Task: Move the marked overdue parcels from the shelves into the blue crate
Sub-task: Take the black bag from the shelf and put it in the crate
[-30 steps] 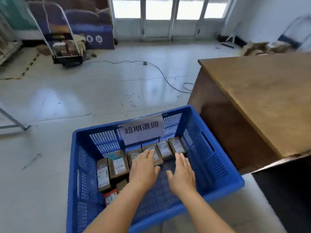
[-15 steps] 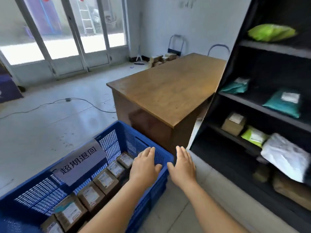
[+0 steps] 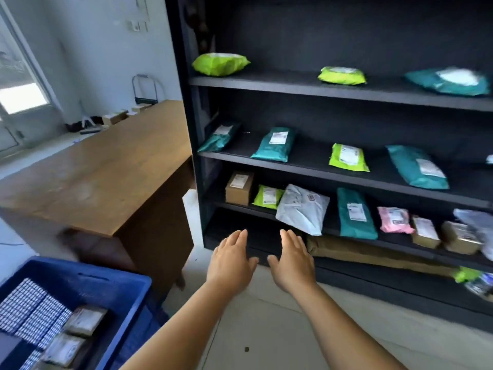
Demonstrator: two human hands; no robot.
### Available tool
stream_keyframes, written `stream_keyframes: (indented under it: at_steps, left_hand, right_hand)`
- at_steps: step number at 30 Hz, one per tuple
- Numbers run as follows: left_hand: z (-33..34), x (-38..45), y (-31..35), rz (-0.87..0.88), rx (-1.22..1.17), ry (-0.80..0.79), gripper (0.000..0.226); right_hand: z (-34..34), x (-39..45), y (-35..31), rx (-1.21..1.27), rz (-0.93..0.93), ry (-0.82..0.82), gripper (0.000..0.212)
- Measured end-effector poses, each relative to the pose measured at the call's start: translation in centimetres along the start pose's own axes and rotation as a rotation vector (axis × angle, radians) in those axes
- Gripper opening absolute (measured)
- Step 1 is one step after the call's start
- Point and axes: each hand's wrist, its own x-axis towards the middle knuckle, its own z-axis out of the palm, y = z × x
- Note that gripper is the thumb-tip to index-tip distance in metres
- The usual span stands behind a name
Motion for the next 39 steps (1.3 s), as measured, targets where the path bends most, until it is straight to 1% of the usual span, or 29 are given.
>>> stream_keyframes:
  at_steps: [5, 11, 17, 21, 25, 28, 31, 34, 39]
  left_hand:
    - [3.9, 3.5, 9.7, 0.125, -0.003, -0.035, 0.07]
    - [8.2, 5.8, 20.2, 0.306, 0.02, -0.074, 0.068]
    - [11.8, 7.4, 29.5, 0.491, 0.017, -0.125, 0.065]
    - [14.6, 8.7, 35.0, 0.594, 0.011, -0.181, 0.068]
    - [17.4, 10.8, 40.1, 0.684, 0.003, -0.217, 0.068]
    - [19.3, 13.1, 43.8, 0.731, -0.009, -0.218, 0.064]
    - [21.4, 16.2, 47.3, 0.759, -0.041, -0.226, 0.066]
    - [23.0, 19.3, 51.0, 0.782, -0.056, -0.256, 0.069]
    - [25.4, 23.3, 57.4, 0.827, -0.066, -0.287, 0.069]
  right_hand:
    - [-6.2, 1.8, 8.5, 0.013, 0.092, 0.084, 0.069]
    - [-12.8, 2.1, 17.9, 0.024, 0.207, 0.192, 0.07]
    - [-18.3, 1.4, 25.4, 0.066, 0.354, 0.3, 0.07]
    - [-21.2, 1.2, 30.0, 0.072, 0.431, 0.396, 0.068]
    - [-23.9, 2.1, 34.5, 0.061, 0.502, 0.455, 0.066]
    - [-26.0, 3.9, 38.0, 0.058, 0.538, 0.504, 0.061]
    - [-28.4, 6.7, 41.1, 0.066, 0.564, 0.525, 0.061]
    - [-31.1, 9.4, 44.2, 0.049, 0.567, 0.566, 0.051]
    - [-35.1, 12.3, 49.3, 0.086, 0.606, 0.609, 0.065]
